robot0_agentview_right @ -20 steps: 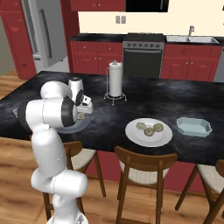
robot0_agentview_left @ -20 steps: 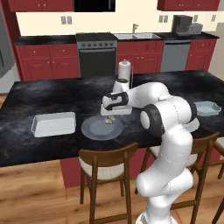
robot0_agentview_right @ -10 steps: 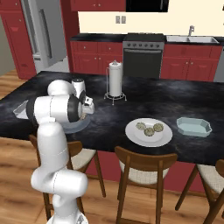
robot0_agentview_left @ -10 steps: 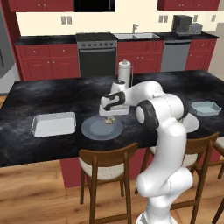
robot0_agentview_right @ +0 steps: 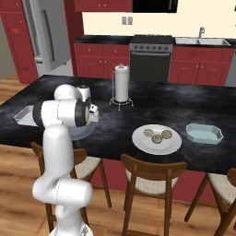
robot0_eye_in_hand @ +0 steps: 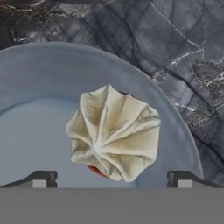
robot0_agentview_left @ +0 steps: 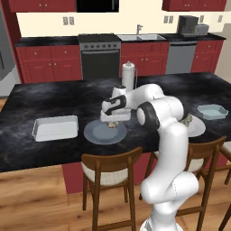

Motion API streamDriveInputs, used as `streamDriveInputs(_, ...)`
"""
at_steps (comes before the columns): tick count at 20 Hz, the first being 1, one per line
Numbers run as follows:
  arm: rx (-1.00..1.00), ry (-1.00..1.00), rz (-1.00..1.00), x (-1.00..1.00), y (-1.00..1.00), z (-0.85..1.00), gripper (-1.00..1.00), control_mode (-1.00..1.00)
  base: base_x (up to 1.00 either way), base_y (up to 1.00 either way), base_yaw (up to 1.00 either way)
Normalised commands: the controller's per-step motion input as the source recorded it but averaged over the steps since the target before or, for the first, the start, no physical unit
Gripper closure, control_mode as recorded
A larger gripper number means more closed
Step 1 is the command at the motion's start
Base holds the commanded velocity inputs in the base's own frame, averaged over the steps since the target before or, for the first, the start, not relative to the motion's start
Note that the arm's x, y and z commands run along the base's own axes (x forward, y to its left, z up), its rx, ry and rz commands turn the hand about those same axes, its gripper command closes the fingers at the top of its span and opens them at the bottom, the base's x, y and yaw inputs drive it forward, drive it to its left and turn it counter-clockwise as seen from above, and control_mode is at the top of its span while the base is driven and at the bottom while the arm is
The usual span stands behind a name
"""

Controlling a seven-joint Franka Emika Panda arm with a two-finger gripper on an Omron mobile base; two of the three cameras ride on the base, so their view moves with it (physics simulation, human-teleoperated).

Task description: Place two dumplings into each of the tupperware containers and then place the containers in the fridge.

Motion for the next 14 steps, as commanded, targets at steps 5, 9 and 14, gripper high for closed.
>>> streamDriveInputs(5, 0.00, 0.02, 0.00, 0.15, 0.02, -0.13, -1.00, -1.00, 0.00, 0.00, 0.00)
streamDriveInputs(9, 0.00, 0.00, 0.00, 0.29, 0.00, -0.10, -1.00, -1.00, 0.00, 0.00, 0.00)
streamDriveInputs(14, 0.00, 0.00, 0.00, 0.14, 0.00, -0.03, -1.00, -1.00, 0.00, 0.00, 0.00)
